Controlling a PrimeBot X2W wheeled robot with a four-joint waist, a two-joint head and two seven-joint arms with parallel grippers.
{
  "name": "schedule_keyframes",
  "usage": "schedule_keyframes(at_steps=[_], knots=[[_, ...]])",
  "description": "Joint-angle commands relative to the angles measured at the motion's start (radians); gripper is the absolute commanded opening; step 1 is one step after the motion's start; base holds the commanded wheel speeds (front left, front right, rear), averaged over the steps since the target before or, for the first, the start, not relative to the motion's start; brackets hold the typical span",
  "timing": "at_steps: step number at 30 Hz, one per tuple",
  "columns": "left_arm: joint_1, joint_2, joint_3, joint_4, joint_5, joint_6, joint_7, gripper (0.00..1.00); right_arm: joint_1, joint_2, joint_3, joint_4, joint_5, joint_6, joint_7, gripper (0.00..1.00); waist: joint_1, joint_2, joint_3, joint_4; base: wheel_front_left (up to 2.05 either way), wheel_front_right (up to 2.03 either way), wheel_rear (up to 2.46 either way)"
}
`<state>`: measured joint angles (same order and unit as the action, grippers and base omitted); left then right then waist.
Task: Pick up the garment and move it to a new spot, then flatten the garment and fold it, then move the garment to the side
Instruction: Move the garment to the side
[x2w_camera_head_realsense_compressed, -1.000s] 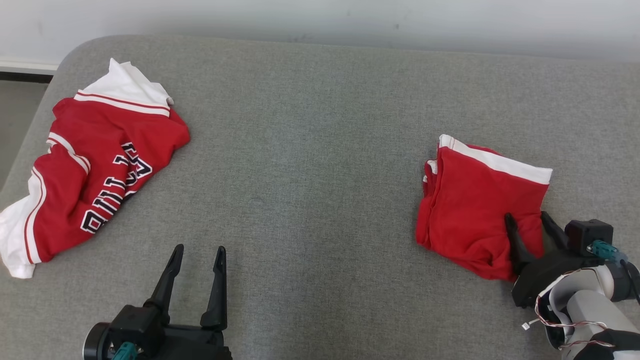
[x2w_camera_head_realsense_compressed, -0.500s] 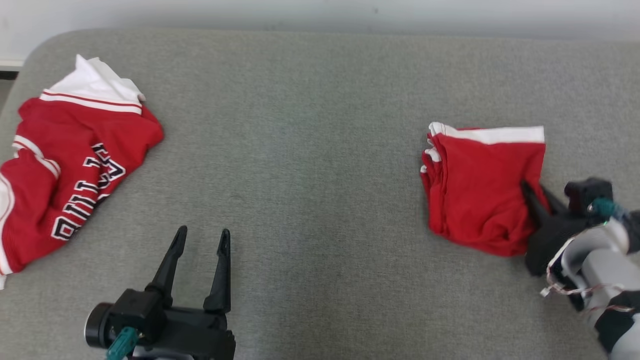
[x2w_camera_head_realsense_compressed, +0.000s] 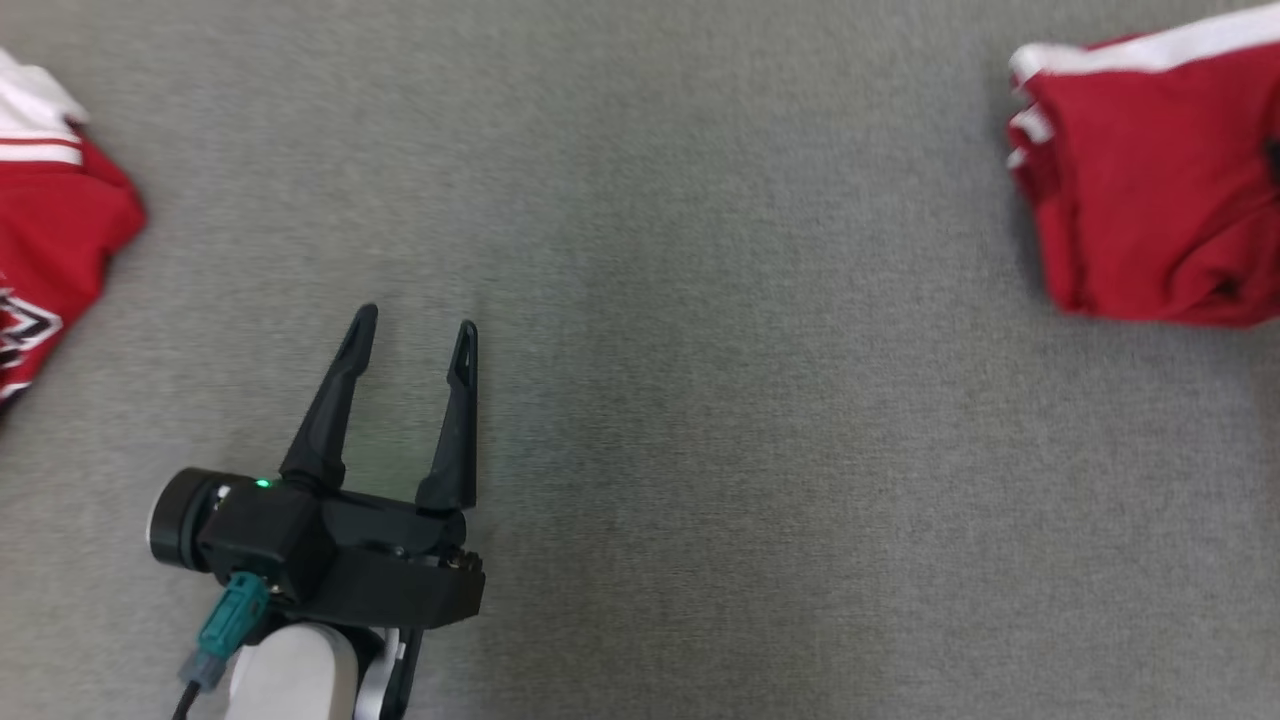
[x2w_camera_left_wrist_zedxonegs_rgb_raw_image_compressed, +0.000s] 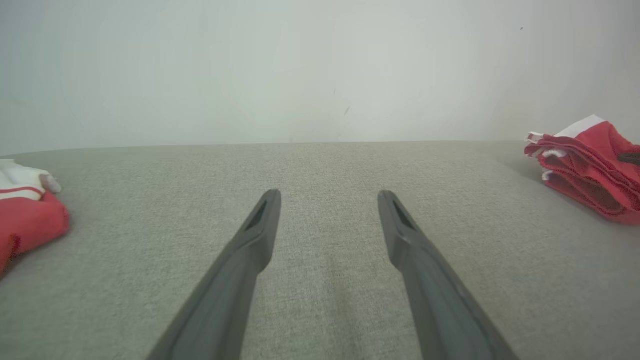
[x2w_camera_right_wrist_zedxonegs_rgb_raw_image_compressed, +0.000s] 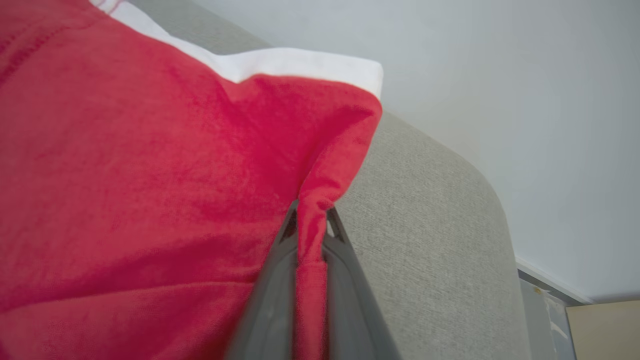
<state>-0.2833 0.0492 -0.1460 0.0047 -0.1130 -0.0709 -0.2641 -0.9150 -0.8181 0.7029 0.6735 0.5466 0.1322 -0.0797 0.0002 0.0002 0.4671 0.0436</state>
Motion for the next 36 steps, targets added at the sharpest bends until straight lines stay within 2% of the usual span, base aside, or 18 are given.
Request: schedule_keyframes(at_steps=[1,6,12,18,29,30,31,36], knots=[[-0.018,0.003,0.007,-0.008,0.013,-0.003,-0.001,1.0,-0.023,-0.026,0.007,-0.011,0.011,-0.003,-0.002,0.0,-0.0002,-0.0002,0.113,-0.092,0.0,0.0,0.0],[-0.033,0.023,0.041,-0.034,0.039,-0.015,-0.001,1.0,-0.122,-0.138,0.058,-0.041,0.046,-0.003,0.015,0.0,-0.0002,-0.0002,0.164,-0.134,0.0,0.0,0.0],[-0.007,0.03,0.058,-0.044,0.055,-0.014,0.0,1.0,-0.197,-0.195,0.09,-0.05,0.048,-0.003,0.027,0.0,-0.0002,-0.0002,0.19,-0.158,0.0,0.0,0.0],[-0.001,0.026,0.066,-0.051,0.063,-0.017,0.001,1.0,-0.265,-0.235,0.128,-0.054,0.031,-0.003,0.049,0.0,-0.0002,-0.0002,0.203,-0.163,0.0,0.0,0.0],[-0.005,0.02,0.067,-0.054,0.063,-0.018,0.003,1.0,-0.361,-0.252,0.173,0.003,0.017,-0.003,0.083,0.01,-0.0002,-0.0002,0.215,-0.142,0.0,0.0,0.0],[-0.005,0.019,0.065,-0.053,0.062,-0.018,0.003,1.0,-0.367,-0.253,0.177,0.011,0.009,-0.003,0.082,0.47,-0.0002,-0.0002,0.215,-0.138,0.0,0.0,0.0],[-0.005,0.018,0.064,-0.051,0.061,-0.018,0.003,1.0,-0.371,-0.25,0.18,0.02,0.004,-0.003,0.081,1.0,-0.0002,-0.0002,0.215,-0.136,0.0,0.0,0.0],[0.003,0.013,0.064,-0.042,0.049,-0.014,0.004,1.0,-0.377,-0.233,0.181,0.063,-0.022,-0.003,0.048,1.0,-0.0002,-0.0002,0.186,-0.121,0.0,0.0,0.0]])
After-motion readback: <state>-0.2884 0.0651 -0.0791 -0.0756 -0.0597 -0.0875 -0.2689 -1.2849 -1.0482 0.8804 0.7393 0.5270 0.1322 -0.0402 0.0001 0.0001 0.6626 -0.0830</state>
